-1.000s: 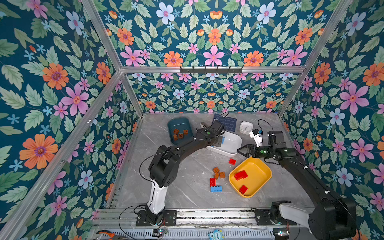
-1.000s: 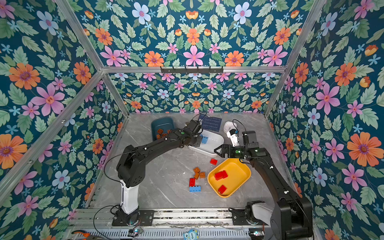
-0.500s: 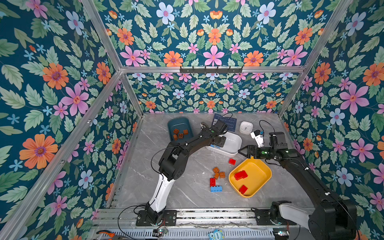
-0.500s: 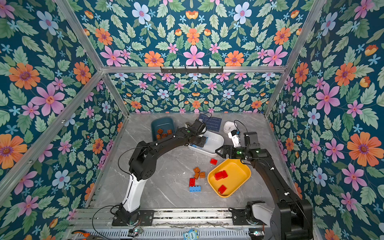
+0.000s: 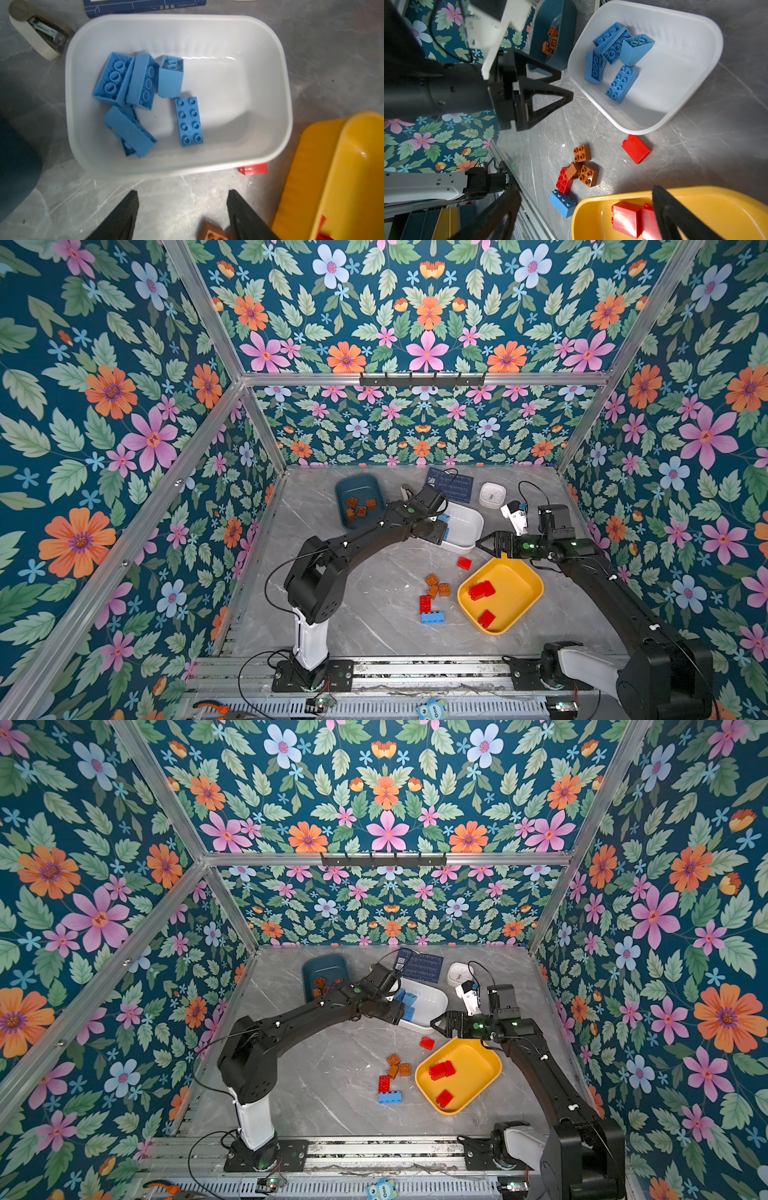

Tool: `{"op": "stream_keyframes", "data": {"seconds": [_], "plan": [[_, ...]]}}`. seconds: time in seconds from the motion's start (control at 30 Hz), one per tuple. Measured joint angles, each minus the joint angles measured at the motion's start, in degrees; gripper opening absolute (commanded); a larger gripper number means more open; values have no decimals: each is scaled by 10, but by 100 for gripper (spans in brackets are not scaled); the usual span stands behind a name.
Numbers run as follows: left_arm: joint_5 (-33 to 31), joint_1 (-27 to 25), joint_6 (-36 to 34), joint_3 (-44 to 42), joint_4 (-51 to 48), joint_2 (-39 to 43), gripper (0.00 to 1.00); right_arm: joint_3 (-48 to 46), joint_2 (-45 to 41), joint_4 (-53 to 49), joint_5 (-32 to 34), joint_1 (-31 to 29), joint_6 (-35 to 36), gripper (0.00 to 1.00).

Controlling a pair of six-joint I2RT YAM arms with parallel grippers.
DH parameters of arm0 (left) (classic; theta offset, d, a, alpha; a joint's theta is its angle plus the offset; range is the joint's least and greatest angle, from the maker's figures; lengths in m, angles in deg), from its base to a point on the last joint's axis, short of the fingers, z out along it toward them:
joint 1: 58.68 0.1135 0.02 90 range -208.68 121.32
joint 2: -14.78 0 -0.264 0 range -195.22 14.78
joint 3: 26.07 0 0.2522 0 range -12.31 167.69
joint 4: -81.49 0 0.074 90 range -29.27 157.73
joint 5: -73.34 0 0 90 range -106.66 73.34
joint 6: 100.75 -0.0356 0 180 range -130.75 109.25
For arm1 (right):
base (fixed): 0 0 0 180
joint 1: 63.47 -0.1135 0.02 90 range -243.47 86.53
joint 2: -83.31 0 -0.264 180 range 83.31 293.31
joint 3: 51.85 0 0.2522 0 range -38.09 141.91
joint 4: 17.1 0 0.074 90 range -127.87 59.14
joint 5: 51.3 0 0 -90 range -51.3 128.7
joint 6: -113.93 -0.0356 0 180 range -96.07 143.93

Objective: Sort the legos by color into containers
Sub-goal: 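Move the left gripper back to the loose bricks and grasp an orange-brown brick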

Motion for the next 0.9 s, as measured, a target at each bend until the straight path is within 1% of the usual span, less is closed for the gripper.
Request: {"op": "stream_keyframes", "data": {"seconds": [0.13,0.3,0.37,0.57,0.9], "plan": [[-7,-33,17,-54,-2,45,70,0,4,3,-5,0,0,99],[-12,-67,45,-102,-1,59,70,-5,5,6,-13,0,0,99],[-16,-76,58,-115,-2,56,70,-9,5,9,-16,0,0,99],[-34,-97,66,-123,0,23,70,-20,0,10,-19,0,0,99],[-39,-97,59,-137,5,-17,69,-23,-1,11,-20,0,0,99]]}}
